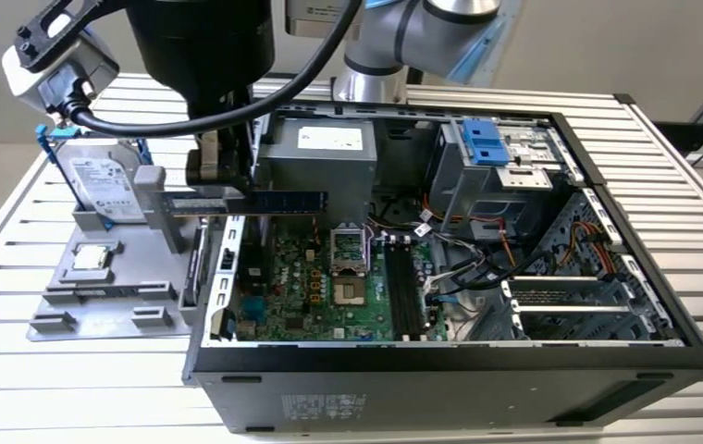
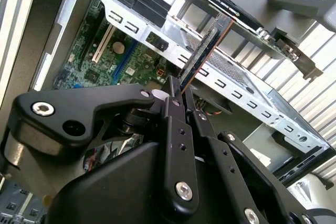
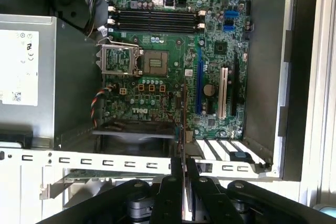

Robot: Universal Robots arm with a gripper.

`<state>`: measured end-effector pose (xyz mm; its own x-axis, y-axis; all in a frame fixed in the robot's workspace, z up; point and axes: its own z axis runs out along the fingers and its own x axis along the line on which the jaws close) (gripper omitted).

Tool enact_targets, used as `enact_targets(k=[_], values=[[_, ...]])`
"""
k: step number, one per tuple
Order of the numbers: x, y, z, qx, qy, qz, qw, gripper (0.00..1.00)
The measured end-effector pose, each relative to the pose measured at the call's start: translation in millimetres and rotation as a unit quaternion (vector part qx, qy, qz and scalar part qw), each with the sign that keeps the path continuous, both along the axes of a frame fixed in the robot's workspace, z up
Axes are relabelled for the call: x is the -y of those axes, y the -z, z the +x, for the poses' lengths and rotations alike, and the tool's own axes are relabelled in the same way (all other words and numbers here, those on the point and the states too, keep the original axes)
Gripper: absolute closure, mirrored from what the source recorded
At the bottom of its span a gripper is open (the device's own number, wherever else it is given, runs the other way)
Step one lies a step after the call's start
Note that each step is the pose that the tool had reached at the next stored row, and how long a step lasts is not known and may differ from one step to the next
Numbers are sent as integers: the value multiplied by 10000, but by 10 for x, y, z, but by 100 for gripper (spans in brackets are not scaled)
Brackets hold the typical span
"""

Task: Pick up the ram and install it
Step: 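Pick up the ram and move it above insertion slot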

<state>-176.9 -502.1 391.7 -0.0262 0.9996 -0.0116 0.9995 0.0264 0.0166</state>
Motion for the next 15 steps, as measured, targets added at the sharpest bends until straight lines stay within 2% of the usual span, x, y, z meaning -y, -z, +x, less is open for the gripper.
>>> enact_targets(k=[15], values=[[0,-1,122,-1,0,-1,10000,100]])
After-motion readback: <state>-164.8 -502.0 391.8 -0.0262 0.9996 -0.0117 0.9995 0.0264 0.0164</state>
